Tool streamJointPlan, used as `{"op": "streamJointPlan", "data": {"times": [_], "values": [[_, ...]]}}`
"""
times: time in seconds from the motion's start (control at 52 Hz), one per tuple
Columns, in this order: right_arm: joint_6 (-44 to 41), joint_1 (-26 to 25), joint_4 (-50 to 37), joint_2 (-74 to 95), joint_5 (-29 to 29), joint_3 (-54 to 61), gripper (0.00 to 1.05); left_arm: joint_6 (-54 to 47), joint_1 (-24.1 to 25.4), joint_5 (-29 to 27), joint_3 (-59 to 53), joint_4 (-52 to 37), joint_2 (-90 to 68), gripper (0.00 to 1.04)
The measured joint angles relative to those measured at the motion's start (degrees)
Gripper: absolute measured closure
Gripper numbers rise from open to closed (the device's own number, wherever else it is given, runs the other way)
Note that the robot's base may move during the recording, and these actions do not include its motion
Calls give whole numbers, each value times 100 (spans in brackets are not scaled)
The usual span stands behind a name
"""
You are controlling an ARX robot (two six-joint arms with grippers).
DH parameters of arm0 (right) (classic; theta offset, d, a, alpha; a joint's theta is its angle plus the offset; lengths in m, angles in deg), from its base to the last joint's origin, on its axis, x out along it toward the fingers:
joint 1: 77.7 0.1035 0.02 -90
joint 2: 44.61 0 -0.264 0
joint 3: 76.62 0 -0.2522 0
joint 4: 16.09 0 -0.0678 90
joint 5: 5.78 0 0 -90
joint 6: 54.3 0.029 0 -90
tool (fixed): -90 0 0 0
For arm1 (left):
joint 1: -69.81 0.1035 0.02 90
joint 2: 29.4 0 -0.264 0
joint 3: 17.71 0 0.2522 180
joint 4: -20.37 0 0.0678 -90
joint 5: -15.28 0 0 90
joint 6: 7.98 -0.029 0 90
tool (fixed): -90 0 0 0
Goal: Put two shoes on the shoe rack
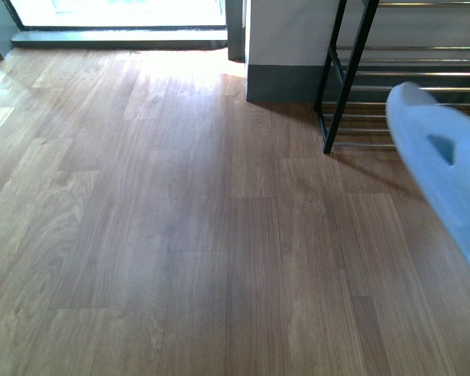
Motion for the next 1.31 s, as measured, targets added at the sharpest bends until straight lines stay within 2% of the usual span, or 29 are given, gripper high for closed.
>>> {"op": "streamJointPlan", "data": {"times": [0.115, 0.212, 0.289, 0.442, 1.308], "values": [[90, -127, 1443, -2616, -684, 616, 103, 0, 0, 2, 0, 0, 0, 103], [282, -417, 3136, -5254, -1261, 885, 103, 0, 0, 0, -2, 0, 0, 103], [367, -527, 3781, -6509, -1364, 1014, 103, 0, 0, 0, -2, 0, 0, 103], [415, -568, 3912, -7431, -1401, 1043, 103, 0, -2, 2, 0, 0, 0, 103], [433, -581, 3945, -7482, -1414, 1080, 103, 0, 0, -7, -2, 0, 7, 103]]}}
